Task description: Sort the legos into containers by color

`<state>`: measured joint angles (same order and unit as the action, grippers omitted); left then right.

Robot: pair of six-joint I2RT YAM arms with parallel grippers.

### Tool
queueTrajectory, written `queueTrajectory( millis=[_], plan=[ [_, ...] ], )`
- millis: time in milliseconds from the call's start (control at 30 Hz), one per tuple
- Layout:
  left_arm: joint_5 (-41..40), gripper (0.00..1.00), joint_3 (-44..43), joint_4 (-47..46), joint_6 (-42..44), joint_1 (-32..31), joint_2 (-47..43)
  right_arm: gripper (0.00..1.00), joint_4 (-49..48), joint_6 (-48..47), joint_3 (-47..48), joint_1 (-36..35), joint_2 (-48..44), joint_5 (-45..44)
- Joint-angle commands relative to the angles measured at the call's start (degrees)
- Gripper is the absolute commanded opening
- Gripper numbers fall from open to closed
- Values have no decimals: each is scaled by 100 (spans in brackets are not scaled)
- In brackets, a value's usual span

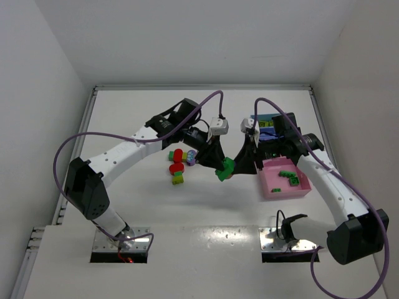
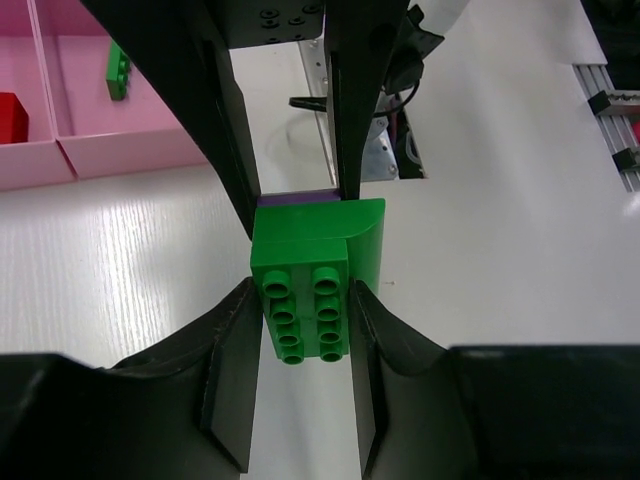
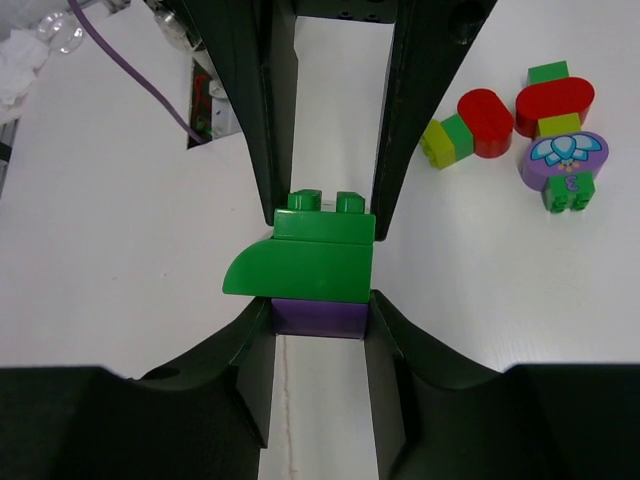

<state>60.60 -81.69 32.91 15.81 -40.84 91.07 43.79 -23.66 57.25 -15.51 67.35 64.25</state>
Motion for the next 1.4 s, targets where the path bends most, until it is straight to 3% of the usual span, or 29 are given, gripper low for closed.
queueTrajectory(
  millis=[0,233,567,700,733,867,1033,1367],
  plan=[
    [128,0,-31,-179,185,76,-159,0,129,-507,67,30,-99,-17],
    [233,0,-84,-179,124,804,-282,0,683,-1166,-328,30,-425,-456],
    [347,0,-84,-126,71,1113,-335,0,772,-1265,-540,276,-530,-729],
    [190,0,170,-389,-51,1245,-502,0,-96,-177,-654,513,-477,-1334],
    [102,0,284,-582,-217,1332,-581,0,-342,452,-715,514,-477,-1545],
    [-399,0,995,-1479,-903,1605,-1090,0,-1607,1677,-777,803,-477,-3080],
    [-1163,0,1366,-1935,-1396,1930,-1459,0,-2067,2418,-672,1111,-119,-5014],
    [-1164,0,1481,-2201,-1634,2054,-1381,0,-2761,3007,101,1717,1323,-5467]
  ],
)
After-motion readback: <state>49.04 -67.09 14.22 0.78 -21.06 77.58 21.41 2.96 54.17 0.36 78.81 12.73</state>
